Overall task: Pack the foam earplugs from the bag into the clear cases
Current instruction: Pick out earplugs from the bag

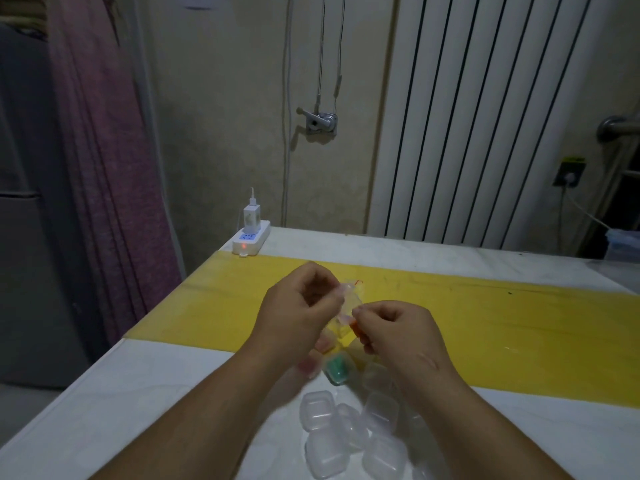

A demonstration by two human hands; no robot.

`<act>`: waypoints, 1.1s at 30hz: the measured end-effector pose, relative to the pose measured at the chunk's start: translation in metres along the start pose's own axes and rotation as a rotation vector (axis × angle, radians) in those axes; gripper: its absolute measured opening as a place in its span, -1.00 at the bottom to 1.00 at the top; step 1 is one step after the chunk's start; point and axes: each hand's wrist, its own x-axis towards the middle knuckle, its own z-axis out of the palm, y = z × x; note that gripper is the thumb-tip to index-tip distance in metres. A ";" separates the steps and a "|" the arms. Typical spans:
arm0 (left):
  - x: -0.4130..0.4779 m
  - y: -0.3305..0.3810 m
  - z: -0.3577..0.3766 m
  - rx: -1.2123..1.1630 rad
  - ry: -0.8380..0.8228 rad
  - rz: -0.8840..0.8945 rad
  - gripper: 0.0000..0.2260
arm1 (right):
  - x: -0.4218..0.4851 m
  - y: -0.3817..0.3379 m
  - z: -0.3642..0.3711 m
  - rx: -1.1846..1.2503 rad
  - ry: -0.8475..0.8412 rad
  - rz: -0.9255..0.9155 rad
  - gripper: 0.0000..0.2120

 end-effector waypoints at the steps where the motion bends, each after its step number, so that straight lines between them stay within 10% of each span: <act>1: 0.001 0.003 -0.001 -0.078 0.019 -0.043 -0.94 | 0.001 0.001 0.000 0.004 0.008 0.006 -0.80; 18: 0.000 0.008 -0.004 0.077 -0.100 -0.116 -0.68 | 0.007 -0.004 -0.014 0.261 0.157 -0.009 -0.80; 33: -0.002 0.007 -0.003 -0.056 -0.111 -0.127 -0.67 | -0.002 -0.004 -0.001 -0.373 0.212 -0.354 -0.99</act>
